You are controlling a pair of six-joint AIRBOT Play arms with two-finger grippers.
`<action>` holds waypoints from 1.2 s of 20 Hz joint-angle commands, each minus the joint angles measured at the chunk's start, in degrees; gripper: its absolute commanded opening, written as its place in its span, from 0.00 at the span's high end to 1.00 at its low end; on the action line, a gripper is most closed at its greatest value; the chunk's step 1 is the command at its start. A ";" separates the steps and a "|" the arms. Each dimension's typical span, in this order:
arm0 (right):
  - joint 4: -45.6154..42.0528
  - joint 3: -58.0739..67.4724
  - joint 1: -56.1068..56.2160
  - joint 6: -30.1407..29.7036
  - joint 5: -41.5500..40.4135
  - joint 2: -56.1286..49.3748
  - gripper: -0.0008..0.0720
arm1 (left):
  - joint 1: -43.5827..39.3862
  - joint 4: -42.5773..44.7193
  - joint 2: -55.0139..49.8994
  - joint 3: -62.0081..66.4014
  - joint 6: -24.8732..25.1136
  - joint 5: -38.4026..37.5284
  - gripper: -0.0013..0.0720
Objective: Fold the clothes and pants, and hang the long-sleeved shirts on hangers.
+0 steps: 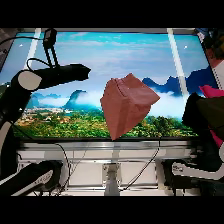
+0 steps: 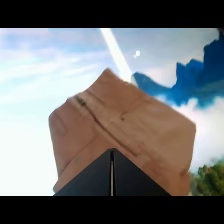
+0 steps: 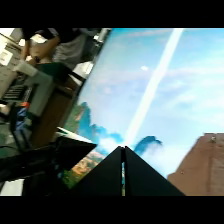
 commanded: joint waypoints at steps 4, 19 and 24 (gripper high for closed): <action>-7.17 -5.46 -0.04 -3.10 5.92 -4.72 0.99 | 0.76 2.36 -5.95 -0.11 -0.09 -7.39 0.97; -14.40 -9.42 -0.11 -5.38 2.71 -19.41 0.37 | 0.72 -1.38 -26.64 -0.11 -10.10 -14.93 0.35; -14.75 -9.42 -0.11 -5.38 2.25 -19.41 0.37 | -0.35 -8.98 -30.45 -0.07 -10.05 -13.11 0.35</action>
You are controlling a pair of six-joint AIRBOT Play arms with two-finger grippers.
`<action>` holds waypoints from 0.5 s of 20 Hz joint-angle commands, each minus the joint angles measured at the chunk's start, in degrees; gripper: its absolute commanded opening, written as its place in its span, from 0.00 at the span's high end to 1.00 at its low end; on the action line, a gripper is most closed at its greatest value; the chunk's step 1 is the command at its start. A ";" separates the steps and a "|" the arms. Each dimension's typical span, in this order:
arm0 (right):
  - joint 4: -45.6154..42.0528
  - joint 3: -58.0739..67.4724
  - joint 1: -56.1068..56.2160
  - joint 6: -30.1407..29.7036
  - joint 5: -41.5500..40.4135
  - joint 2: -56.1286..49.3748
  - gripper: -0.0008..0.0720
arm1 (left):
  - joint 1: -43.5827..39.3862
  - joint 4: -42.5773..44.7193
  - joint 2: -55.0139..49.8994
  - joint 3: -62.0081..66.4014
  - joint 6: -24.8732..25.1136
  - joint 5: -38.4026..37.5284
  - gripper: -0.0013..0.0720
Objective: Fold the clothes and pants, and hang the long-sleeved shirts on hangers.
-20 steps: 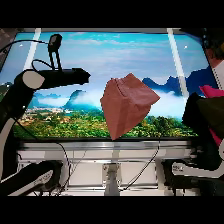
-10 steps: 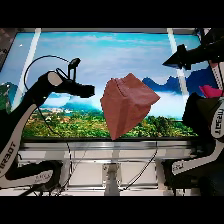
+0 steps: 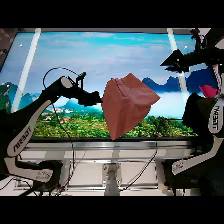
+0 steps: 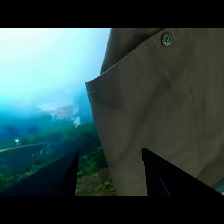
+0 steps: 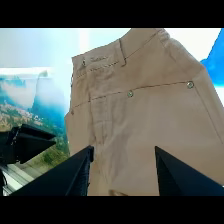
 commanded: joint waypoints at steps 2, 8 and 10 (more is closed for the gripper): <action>-0.37 -0.02 0.02 0.04 -0.98 -0.11 0.37 | -1.44 -4.42 -3.32 0.00 -0.57 2.51 0.35; -0.33 -0.02 0.02 0.04 -1.05 -0.11 0.37 | -2.14 -5.92 -5.33 0.02 -0.55 5.79 0.54; -0.35 -0.02 0.02 0.02 -1.49 -0.11 0.37 | -2.25 -7.87 -5.33 0.04 0.04 8.39 0.97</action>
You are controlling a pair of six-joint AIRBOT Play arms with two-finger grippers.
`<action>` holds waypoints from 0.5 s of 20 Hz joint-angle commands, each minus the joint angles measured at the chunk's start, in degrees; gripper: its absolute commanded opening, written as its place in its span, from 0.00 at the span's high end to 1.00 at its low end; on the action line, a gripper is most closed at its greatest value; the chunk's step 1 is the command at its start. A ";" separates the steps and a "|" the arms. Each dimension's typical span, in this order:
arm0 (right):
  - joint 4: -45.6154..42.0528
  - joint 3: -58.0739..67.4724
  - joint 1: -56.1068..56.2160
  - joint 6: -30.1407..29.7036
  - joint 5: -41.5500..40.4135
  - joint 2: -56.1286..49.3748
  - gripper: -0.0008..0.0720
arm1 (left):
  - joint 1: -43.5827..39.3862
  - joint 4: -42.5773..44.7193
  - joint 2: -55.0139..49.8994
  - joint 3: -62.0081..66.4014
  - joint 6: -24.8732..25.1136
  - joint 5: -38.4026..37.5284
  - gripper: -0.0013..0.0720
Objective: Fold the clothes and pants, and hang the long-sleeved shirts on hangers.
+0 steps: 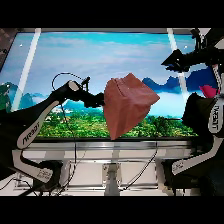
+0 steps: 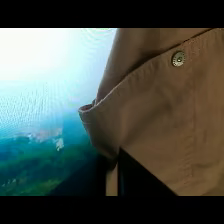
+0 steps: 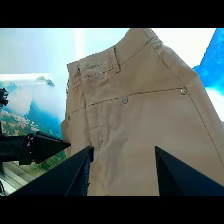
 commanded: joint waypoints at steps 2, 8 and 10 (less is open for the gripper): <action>-0.17 -0.02 0.02 0.00 -0.96 -0.02 0.38 | -0.20 -5.16 -0.31 0.24 2.75 4.94 0.97; -0.44 -0.04 0.02 0.02 -2.54 -0.57 0.38 | -0.63 -3.87 9.38 3.45 7.08 5.16 0.98; -1.36 -0.04 0.02 0.04 -2.93 -1.16 0.38 | -0.79 -1.27 15.06 4.22 6.84 5.73 0.98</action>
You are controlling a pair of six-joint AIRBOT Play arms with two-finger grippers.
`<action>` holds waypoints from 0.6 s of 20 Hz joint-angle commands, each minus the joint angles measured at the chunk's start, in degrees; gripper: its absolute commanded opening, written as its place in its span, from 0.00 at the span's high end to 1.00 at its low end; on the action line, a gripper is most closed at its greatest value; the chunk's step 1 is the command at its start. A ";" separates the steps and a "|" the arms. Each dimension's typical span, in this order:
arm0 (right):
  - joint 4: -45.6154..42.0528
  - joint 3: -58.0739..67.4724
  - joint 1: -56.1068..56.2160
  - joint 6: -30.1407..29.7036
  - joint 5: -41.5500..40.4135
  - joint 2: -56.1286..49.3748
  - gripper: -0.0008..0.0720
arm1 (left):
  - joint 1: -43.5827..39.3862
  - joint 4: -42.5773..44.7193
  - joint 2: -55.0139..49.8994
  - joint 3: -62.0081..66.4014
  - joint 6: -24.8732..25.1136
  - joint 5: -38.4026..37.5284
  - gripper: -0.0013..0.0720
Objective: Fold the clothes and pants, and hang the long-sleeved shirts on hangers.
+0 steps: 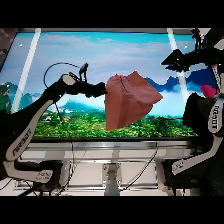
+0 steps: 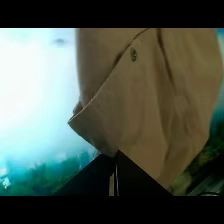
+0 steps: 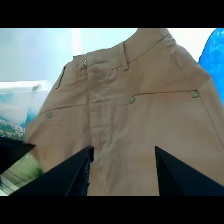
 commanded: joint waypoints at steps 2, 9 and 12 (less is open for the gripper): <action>-1.14 -0.04 0.02 0.07 -0.79 -1.38 0.38 | -0.22 4.83 11.76 1.33 -1.77 1.46 0.98; -0.98 -0.02 0.07 0.74 -0.83 -2.75 0.38 | -3.32 15.08 13.33 1.31 -10.16 0.94 0.97; -0.98 -0.04 0.07 0.94 -1.44 -2.78 0.38 | -8.57 11.34 6.95 1.31 -9.90 5.49 0.97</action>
